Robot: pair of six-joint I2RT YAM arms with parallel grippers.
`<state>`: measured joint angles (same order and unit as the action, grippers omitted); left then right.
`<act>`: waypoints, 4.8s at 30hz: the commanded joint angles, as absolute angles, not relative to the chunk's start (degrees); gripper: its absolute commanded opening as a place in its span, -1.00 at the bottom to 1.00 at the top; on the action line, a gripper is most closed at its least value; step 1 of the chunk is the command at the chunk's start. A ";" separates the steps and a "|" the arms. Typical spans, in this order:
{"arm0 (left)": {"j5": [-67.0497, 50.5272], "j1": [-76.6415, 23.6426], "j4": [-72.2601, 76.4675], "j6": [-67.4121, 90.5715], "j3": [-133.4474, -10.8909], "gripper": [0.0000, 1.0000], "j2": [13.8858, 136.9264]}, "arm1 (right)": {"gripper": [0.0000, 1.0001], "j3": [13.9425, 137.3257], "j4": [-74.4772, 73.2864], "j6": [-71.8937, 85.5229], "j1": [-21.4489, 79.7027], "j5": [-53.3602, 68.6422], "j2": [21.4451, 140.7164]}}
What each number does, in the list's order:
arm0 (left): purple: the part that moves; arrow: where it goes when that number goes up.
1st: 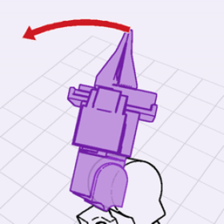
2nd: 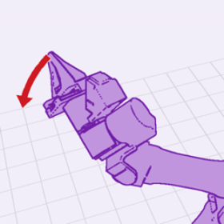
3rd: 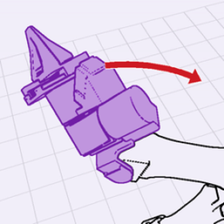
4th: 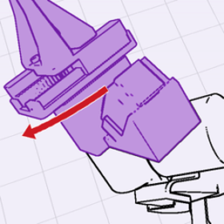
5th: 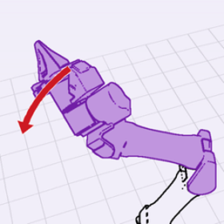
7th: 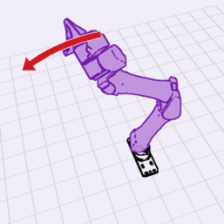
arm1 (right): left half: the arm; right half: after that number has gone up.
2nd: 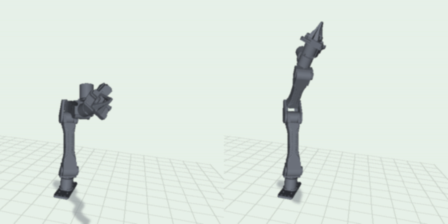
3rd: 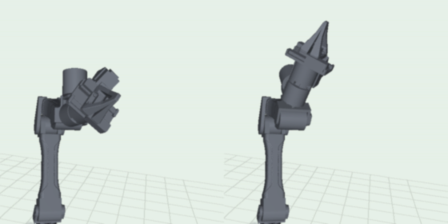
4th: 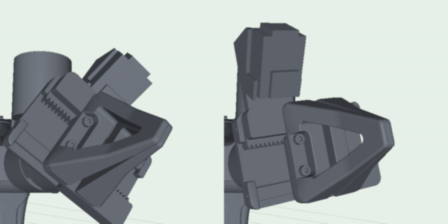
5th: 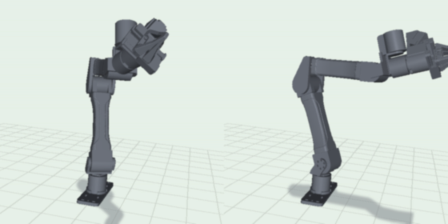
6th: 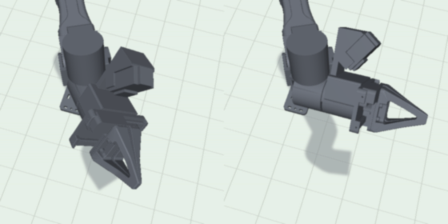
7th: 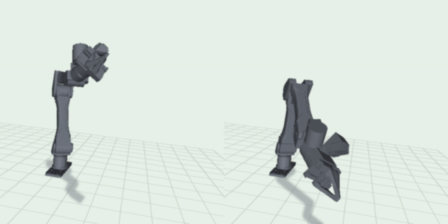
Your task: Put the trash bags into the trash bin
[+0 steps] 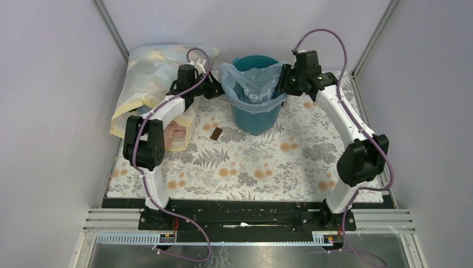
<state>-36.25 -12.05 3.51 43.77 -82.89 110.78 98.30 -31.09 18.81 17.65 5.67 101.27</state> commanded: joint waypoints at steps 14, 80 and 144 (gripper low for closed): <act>-41.96 -19.47 2.81 44.36 -73.23 -0.98 91.70 | 0.05 72.92 -29.31 31.90 23.64 14.14 73.67; -21.14 -12.83 0.57 40.43 -56.98 -0.93 75.93 | 0.15 109.39 -36.62 -35.11 26.78 27.85 100.25; -21.00 -12.83 1.21 39.75 -57.76 -0.94 79.40 | -1.00 114.41 -28.26 -27.29 22.07 21.40 104.86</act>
